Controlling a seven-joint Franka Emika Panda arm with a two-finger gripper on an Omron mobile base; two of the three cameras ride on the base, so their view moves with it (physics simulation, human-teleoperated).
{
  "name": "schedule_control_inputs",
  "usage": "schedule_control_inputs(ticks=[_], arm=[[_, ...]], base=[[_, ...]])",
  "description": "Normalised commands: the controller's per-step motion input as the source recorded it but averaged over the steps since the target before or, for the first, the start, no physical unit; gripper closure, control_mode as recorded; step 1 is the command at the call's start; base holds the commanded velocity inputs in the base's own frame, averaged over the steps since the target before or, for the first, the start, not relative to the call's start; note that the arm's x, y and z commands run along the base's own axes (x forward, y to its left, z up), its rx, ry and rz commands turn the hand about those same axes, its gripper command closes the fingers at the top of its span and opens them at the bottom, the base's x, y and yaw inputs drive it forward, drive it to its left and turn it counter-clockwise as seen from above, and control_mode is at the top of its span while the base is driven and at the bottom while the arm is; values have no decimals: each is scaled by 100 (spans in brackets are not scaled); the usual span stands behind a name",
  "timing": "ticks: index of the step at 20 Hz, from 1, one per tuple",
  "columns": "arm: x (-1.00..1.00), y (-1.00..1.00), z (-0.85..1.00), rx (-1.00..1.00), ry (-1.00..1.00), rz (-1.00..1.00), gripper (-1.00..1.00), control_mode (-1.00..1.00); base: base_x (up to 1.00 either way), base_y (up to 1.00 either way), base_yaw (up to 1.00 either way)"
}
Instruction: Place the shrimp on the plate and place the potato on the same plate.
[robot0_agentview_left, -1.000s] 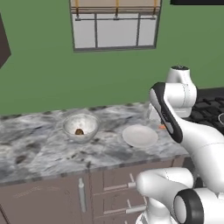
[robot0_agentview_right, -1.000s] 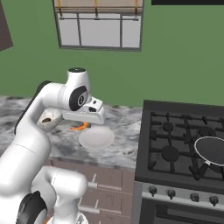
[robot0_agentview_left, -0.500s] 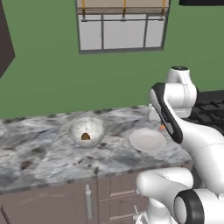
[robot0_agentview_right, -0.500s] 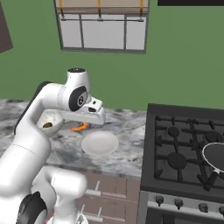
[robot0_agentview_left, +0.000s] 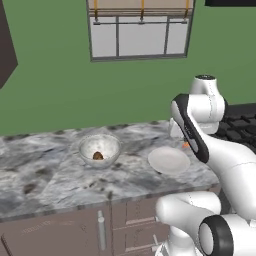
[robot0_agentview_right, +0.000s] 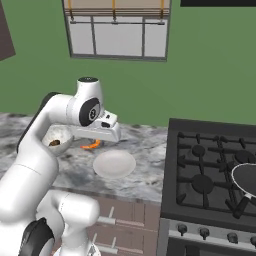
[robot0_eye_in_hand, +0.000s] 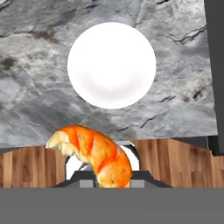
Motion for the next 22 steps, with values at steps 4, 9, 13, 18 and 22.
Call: schedule_control_inputs(ticks=[4,9,13,18,22], arm=[[71,-2,-28,0,0,0,100,-100],[74,-12,-48,0,0,0,100,-100],[65,-11,-49,0,0,0,100,-100],[46,-9,-44,0,0,0,100,-100],[43,-5,-51,0,0,0,100,-100]], base=[[0,0,0],[0,0,0],[0,0,0],[0,0,0],[0,0,0]])
